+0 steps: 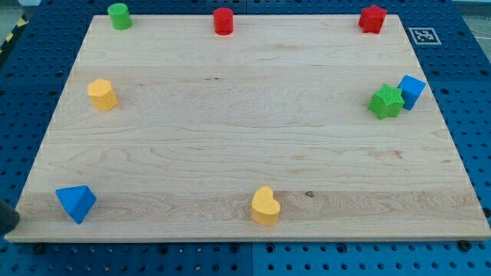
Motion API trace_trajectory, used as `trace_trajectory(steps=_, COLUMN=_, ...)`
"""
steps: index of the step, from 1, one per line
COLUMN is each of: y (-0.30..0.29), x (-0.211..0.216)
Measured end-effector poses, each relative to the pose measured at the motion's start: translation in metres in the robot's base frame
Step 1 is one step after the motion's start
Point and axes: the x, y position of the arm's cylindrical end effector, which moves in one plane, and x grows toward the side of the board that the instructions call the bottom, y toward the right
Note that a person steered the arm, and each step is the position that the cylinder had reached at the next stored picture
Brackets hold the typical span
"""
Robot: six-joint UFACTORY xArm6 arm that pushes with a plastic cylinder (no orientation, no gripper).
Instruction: Move the blue triangle below the green star
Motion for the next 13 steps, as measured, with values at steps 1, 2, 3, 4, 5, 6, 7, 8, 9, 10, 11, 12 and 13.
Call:
trace_trajectory(steps=1, y=0.027, x=-0.002)
trace_trajectory(steps=2, y=0.075, x=-0.022)
trace_trajectory(steps=3, y=0.118, x=-0.036)
trace_trajectory(steps=4, y=0.153, x=-0.044)
trace_trajectory(steps=5, y=0.153, x=-0.07)
trace_trajectory(steps=6, y=0.126, x=-0.098)
trace_trajectory(steps=7, y=0.129, x=-0.115)
trace_trajectory(steps=8, y=0.172, x=-0.115)
trace_trajectory(steps=9, y=0.205, x=-0.124)
trace_trajectory(steps=10, y=0.209, x=-0.15)
trace_trajectory(steps=11, y=0.242, x=-0.154)
trace_trajectory(steps=12, y=0.259, x=-0.153)
trace_trajectory(steps=13, y=0.259, x=-0.14)
